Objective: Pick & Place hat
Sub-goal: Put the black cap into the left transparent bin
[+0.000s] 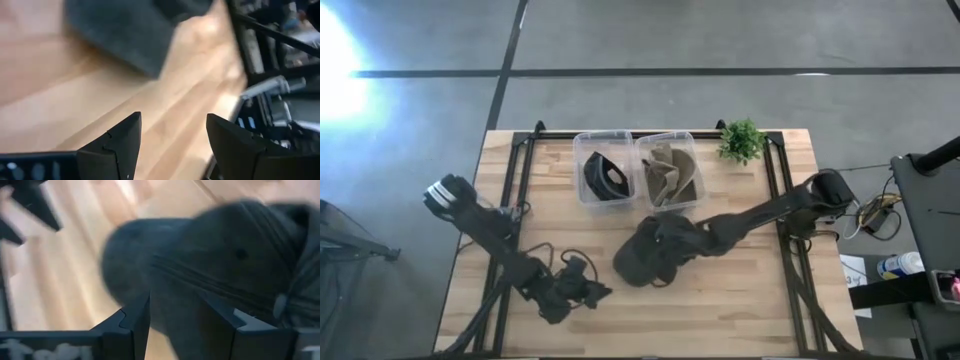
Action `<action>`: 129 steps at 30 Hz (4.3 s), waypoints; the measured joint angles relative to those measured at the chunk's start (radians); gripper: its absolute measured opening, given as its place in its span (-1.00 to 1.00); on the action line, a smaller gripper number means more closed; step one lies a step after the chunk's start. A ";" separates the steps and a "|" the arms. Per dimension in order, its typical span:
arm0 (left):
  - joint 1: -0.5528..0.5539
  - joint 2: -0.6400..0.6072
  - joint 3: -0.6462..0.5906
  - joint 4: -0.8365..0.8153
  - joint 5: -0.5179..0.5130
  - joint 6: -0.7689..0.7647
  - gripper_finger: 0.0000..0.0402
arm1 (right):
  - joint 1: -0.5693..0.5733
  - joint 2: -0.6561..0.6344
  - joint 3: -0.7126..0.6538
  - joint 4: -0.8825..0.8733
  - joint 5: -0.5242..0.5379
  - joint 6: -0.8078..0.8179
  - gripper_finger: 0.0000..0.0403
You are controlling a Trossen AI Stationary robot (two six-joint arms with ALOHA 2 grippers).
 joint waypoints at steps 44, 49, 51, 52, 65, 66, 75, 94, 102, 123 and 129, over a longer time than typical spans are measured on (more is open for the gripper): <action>0.091 -0.076 0.050 0.115 -0.177 0.236 -0.95 | 0.023 0.030 0.144 0.040 -0.218 -0.226 -0.39; 0.075 -0.192 0.130 0.055 -0.255 0.479 -0.97 | 0.035 -0.129 0.143 -0.035 -0.192 -0.251 -0.43; 0.064 -0.230 0.173 0.054 -0.332 0.608 -0.97 | 0.051 -0.200 0.143 -0.041 -0.139 -0.270 -0.44; 0.060 -0.247 0.194 0.054 -0.385 0.682 -0.98 | 0.061 -0.236 0.143 -0.040 -0.105 -0.278 -0.44; 0.263 -0.334 0.448 0.055 -0.892 1.390 -0.98 | 0.124 -0.429 0.143 -0.083 0.177 -0.333 -0.47; 0.295 -0.328 0.456 0.054 -0.888 1.404 -0.98 | 0.124 -0.426 0.142 -0.090 0.189 -0.330 -0.47; 0.473 -0.259 0.450 -0.040 -0.684 1.351 -0.98 | 0.126 -0.366 0.142 -0.160 0.196 -0.225 -0.50; 0.882 -0.442 0.371 -0.406 0.121 1.072 -0.98 | 0.137 -0.353 0.142 -0.206 0.193 -0.198 -0.53; 1.040 -0.468 0.482 -0.933 0.285 0.903 -0.97 | 0.133 -0.352 0.142 -0.211 0.193 -0.202 -0.56; 1.059 -0.012 0.510 -0.938 0.602 0.813 -0.96 | 0.100 -0.352 0.142 -0.237 0.220 -0.145 -0.58; 1.052 0.018 0.507 -0.939 0.725 0.845 -0.95 | 0.101 -0.352 0.142 -0.247 0.221 -0.138 -0.55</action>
